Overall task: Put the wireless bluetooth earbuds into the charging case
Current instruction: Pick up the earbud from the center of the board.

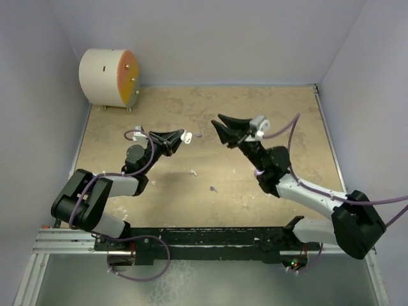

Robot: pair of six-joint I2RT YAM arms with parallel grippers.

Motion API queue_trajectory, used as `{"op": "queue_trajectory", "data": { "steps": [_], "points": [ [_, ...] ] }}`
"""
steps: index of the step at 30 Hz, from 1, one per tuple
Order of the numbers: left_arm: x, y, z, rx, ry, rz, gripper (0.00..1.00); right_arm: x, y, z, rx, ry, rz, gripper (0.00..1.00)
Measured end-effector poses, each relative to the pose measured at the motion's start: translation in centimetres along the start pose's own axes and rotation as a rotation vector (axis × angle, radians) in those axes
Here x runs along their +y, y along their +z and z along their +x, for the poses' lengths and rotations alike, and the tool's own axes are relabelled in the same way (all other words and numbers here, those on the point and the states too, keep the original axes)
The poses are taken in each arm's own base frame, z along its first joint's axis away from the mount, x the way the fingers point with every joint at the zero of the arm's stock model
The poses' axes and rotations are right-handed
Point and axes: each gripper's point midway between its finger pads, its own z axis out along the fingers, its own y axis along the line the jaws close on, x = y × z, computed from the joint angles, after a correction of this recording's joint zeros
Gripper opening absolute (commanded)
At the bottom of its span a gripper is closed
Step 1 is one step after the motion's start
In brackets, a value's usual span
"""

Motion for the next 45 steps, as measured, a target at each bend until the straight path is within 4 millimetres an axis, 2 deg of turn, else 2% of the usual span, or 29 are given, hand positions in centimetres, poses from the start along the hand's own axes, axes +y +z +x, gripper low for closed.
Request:
{"op": "queue_trajectory", "data": {
  "steps": [3,5,7,11,13,15,20,25,29,38,45],
  "points": [
    [0.4,-0.5,-1.6,-0.037,-0.003,-0.002,0.0,-0.8,3.2,0.7,0.101,0.023,0.027,0.36],
    [0.9,-0.9,-2.2,-0.054,-0.009,-0.012,0.0,-0.8,3.7,3.0,0.202,0.044,0.037,0.38],
    [1.4,-1.2,-2.6,-0.061,-0.014,-0.019,0.0,-0.3,2.5,6.5,0.331,0.072,0.038,0.4],
    [2.7,-2.2,-3.2,-0.075,-0.021,-0.045,0.0,0.9,-1.0,14.1,0.603,0.121,0.03,0.41],
    [3.1,-2.6,-3.6,-0.085,-0.024,-0.055,0.0,1.6,-2.9,16.9,0.712,0.141,0.024,0.42],
    [3.4,-2.9,-4.1,-0.096,-0.025,-0.06,0.0,2.2,-4.3,18.8,0.787,0.153,0.019,0.42],
    [3.7,-3.5,-4.6,-0.109,-0.029,-0.067,0.0,3.8,-6.2,21.5,0.894,0.162,-0.002,0.43],
    [3.9,-4.4,-4.8,-0.117,-0.028,-0.072,0.0,5.9,-7.3,24.3,0.992,0.155,-0.028,0.43],
    [3.6,-4.9,-5.3,-0.132,-0.024,-0.066,0.0,6.8,-7.7,25.6,1.042,0.139,-0.03,0.45],
    [3.0,-5.7,-6.0,-0.156,-0.003,-0.064,0.0,7.1,-6.6,27.9,1.1,0.084,0.015,0.46],
    [3.3,-5.9,-6.1,-0.156,-0.005,-0.08,0.0,7.0,-7.5,29.0,1.162,0.048,0.052,0.46]
  ]
}}
